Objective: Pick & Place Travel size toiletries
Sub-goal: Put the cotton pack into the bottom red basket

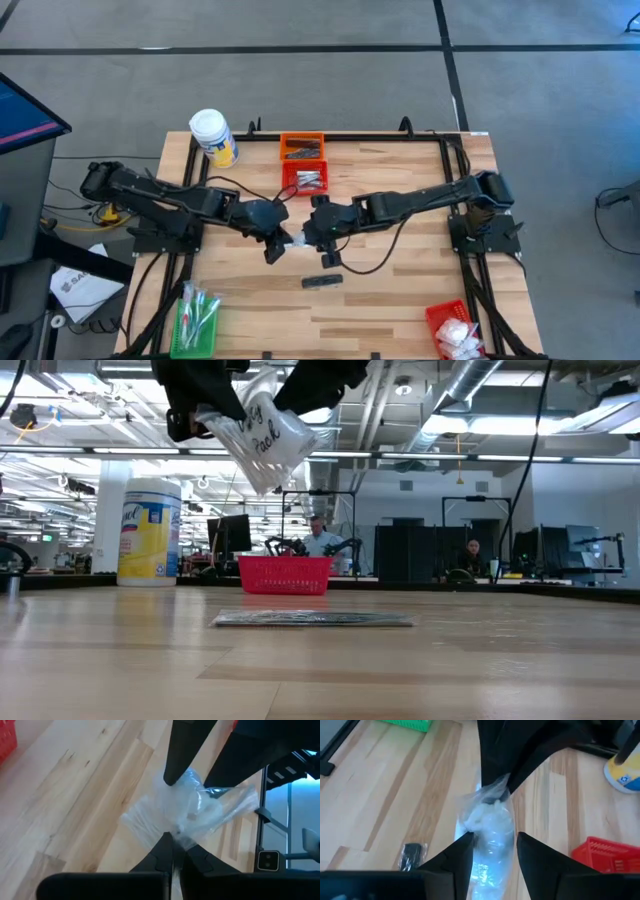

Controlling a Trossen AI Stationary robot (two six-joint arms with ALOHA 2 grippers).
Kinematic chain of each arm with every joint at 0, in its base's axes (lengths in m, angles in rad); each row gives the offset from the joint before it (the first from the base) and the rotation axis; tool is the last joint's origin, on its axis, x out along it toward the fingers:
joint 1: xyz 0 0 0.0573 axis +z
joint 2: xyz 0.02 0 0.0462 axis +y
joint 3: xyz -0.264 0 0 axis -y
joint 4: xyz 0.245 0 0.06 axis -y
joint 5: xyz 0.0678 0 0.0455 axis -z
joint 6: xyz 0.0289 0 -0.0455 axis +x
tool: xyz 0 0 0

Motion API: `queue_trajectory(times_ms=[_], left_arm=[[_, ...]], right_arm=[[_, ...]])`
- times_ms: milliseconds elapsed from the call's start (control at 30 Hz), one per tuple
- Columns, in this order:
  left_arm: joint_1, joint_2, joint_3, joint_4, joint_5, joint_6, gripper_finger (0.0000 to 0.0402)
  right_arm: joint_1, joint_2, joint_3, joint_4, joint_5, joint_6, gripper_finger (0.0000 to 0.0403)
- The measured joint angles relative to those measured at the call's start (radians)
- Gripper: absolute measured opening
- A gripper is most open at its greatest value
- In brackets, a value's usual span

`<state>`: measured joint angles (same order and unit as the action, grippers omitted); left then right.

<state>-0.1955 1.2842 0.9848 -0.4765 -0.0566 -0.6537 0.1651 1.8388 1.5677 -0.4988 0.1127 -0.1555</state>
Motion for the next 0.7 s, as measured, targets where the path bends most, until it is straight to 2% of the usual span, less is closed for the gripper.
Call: queue_trajectory(times_ms=[200, 433, 700], left_arm=[[0.000, 0.000, 0.000, 0.008, -0.002, 0.023, 0.0005], [-0.021, 0.000, 0.000, 0.018, 0.001, 0.028, 0.0005], [-0.029, 0.000, 0.000, 0.023, -0.003, 0.040, 0.0002]], right_arm=[[-0.011, -0.011, 0.000, -0.018, -0.002, 0.030, 0.0110], [-0.012, -0.010, 0.000, -0.048, -0.004, -0.009, 0.0011], [-0.015, -0.010, 0.000, -0.080, -0.008, 0.008, 0.0007]])
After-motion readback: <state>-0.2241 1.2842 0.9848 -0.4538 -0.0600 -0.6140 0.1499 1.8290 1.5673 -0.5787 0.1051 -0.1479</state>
